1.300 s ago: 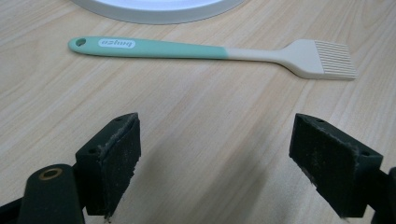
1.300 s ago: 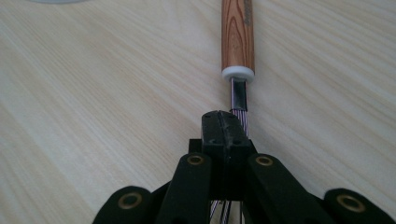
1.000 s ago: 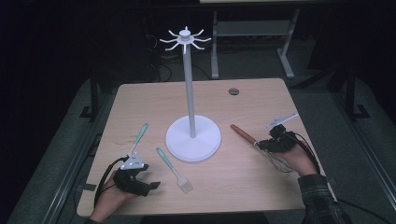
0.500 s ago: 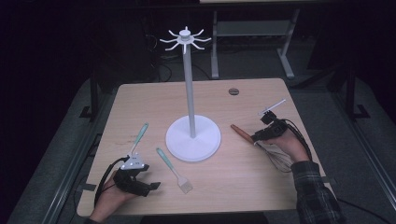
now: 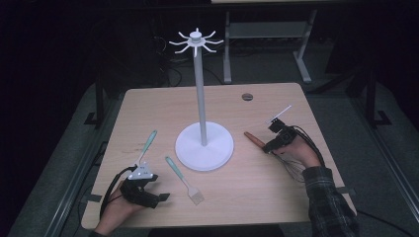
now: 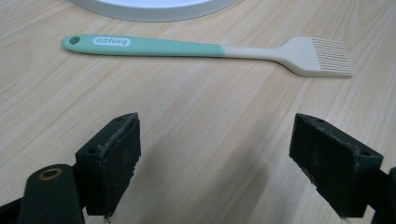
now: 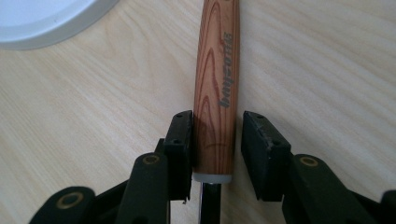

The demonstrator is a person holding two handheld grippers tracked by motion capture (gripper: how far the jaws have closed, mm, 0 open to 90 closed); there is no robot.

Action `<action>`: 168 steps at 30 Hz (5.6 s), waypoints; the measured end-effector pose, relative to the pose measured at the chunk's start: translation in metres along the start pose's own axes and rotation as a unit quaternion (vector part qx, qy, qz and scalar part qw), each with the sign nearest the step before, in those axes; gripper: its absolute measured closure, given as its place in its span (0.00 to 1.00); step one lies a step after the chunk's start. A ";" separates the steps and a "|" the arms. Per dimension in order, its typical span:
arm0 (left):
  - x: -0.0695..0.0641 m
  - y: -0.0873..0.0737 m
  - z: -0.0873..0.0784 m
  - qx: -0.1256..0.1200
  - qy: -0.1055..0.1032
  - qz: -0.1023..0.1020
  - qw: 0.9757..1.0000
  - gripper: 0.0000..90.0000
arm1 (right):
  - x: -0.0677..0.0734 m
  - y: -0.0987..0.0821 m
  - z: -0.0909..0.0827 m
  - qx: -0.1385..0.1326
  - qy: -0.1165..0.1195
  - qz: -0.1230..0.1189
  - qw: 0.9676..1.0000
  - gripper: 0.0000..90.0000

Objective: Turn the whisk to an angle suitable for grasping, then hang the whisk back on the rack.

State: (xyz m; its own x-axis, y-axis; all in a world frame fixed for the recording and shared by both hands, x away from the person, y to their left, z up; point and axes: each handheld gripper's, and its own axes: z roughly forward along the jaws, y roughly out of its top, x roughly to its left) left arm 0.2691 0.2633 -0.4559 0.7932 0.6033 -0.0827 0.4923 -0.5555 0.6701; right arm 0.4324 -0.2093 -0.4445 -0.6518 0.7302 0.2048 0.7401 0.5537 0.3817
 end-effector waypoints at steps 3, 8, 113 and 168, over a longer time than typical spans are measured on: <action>0.000 0.000 0.000 -0.001 0.000 -0.001 1.000 0.18 | 0.001 0.000 0.002 0.006 -0.003 -0.004 1.000 0.73; 0.000 0.000 0.000 0.001 0.000 0.001 1.000 0.18 | 0.003 0.001 0.002 0.007 -0.007 -0.006 1.000 0.74; 0.002 -0.001 -0.003 -0.011 0.005 -0.006 1.000 0.18 | 0.090 0.033 -0.152 -0.378 0.068 -0.058 0.921 0.78; 0.002 -0.002 -0.005 -0.010 0.002 -0.007 1.000 0.18 | 0.134 0.107 -0.184 -0.403 0.076 -0.132 0.902 0.78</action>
State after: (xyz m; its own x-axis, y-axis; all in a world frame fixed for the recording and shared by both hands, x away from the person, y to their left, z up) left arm 0.2683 0.2687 -0.4535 0.7851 0.6128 -0.0899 0.4960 -0.5351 0.6839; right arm 0.3939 -0.1255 -0.2102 -0.8485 0.5180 0.1084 0.2346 0.1846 0.9544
